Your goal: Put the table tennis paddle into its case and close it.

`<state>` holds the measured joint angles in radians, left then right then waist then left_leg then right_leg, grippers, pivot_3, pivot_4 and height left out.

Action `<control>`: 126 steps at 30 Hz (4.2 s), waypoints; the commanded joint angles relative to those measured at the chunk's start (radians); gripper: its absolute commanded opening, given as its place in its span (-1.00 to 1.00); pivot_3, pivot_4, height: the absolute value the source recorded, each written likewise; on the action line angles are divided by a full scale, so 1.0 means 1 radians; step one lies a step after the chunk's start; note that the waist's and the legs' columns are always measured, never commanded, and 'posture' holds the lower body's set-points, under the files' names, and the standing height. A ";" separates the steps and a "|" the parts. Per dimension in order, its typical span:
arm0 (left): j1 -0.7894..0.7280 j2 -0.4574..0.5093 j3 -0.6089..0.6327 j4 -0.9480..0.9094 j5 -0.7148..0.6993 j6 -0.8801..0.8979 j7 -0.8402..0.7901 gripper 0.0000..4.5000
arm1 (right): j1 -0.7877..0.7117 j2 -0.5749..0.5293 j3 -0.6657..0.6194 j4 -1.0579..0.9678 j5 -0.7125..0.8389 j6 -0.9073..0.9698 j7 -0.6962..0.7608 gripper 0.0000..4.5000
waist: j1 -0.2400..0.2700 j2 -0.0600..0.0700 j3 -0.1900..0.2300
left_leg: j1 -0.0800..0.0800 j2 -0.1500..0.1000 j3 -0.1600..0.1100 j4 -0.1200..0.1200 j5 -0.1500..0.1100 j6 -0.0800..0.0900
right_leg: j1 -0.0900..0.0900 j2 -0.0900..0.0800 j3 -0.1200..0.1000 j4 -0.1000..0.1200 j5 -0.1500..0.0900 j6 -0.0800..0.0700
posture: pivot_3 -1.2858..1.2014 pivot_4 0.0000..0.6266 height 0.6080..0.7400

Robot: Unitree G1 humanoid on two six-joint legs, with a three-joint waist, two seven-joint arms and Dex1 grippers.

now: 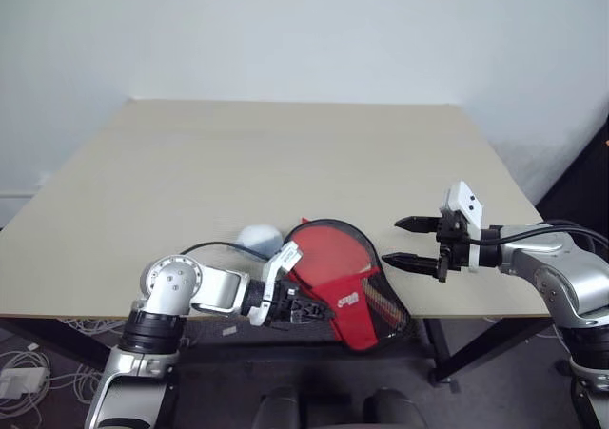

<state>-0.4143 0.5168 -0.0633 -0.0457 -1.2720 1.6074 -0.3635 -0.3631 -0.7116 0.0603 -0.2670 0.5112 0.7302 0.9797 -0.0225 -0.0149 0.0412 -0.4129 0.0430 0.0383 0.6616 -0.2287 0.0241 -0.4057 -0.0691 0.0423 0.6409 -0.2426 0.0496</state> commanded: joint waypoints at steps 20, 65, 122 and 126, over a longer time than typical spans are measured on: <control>0.005 0.131 -0.069 -0.022 0.198 -0.080 -0.280 -0.99 | -0.013 0.011 -0.004 -0.006 -0.002 -0.037 0.008 1.00 | 0.000 0.000 0.000 | 0.000 0.000 0.000 0.000 0.000 0.000 | -0.002 0.000 0.000 0.000 0.000 0.000 | 0.03 -1.00 1.00; 0.017 0.344 0.174 -0.222 0.459 -0.561 -0.517 0.98 | -0.124 0.173 0.077 0.079 -0.023 -0.035 -0.085 1.00 | -0.008 -0.003 0.003 | 0.001 0.002 0.001 0.000 0.000 0.000 | -0.002 0.001 0.000 0.001 0.000 0.000 | 0.03 -1.00 1.00; 0.034 -0.025 0.227 0.408 0.775 -1.113 -0.497 1.00 | -0.185 0.650 0.203 0.483 -0.295 -0.071 -0.403 -0.99 | -0.023 -0.004 0.003 | 0.000 0.004 0.003 -0.001 0.000 0.000 | -0.003 0.001 -0.001 0.004 0.006 -0.003 | 0.03 -1.00 1.00; 0.030 -0.052 0.249 0.396 0.744 -1.084 -0.492 1.00 | -0.188 0.650 0.200 0.485 -0.295 -0.067 -0.405 -0.99 | -0.023 -0.004 0.003 | 0.000 0.004 0.003 -0.001 0.000 0.000 | -0.003 0.001 -0.001 0.004 0.006 -0.003 | 0.03 -1.00 1.00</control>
<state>-0.3569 0.4668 0.1596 0.3899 -0.4967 0.5197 -0.8567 -0.5353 -0.0631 0.2693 0.2299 0.2163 0.6683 0.5774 -0.0457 -0.0185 0.0442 -0.4132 0.0466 0.0411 0.6609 -0.2284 0.0239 -0.4083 -0.0682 0.0413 0.6445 -0.2368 0.0471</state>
